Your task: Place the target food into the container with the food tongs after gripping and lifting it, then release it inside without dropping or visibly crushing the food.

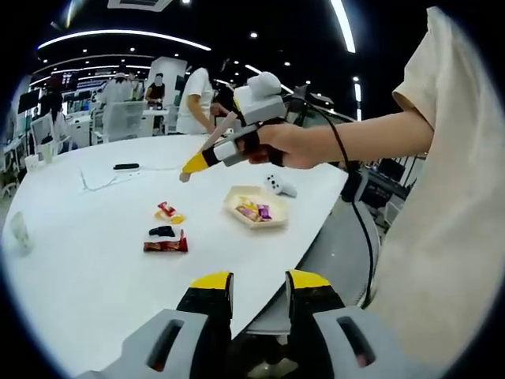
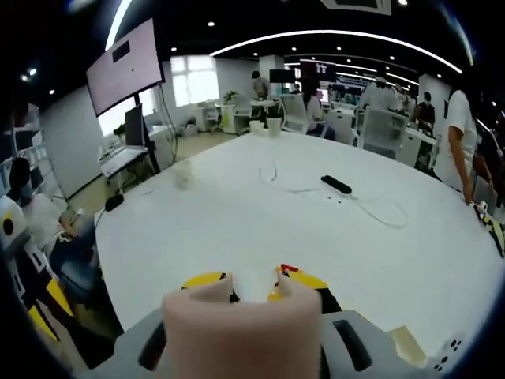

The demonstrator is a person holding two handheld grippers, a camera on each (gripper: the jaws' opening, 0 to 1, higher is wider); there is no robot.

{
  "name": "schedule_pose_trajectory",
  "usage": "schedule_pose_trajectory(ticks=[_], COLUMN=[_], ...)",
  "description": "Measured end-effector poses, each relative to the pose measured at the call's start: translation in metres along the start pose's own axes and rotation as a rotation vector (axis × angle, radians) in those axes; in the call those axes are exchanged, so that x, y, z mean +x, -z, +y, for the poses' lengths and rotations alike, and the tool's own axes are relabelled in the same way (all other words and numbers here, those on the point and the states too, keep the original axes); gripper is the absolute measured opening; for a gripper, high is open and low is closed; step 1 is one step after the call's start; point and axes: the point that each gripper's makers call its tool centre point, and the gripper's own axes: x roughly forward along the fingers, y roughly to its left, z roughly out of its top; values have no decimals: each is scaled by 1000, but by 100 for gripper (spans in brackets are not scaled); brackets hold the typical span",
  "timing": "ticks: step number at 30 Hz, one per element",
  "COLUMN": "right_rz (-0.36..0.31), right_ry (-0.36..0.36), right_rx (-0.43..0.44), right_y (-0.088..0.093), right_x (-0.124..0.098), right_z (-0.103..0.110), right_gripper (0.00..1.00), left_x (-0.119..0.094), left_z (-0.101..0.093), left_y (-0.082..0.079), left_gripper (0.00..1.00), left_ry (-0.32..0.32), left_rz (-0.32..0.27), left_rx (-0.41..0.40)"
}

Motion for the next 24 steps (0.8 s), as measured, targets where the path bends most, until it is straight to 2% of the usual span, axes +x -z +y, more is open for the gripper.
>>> schedule_pose_trajectory(ticks=[11, 24], right_rz=[10, 22], right_ry=[0, -1], right_rx=[25, 38], right_y=[6, 10], right_x=[8, 18], right_z=[-5, -10], right_gripper=[29, 29], left_x=[1, -4], left_z=[11, 15], left_y=[-2, 10], left_gripper=[25, 25], left_ry=[-27, -34], left_rz=[-11, 18], left_rx=[-29, -45])
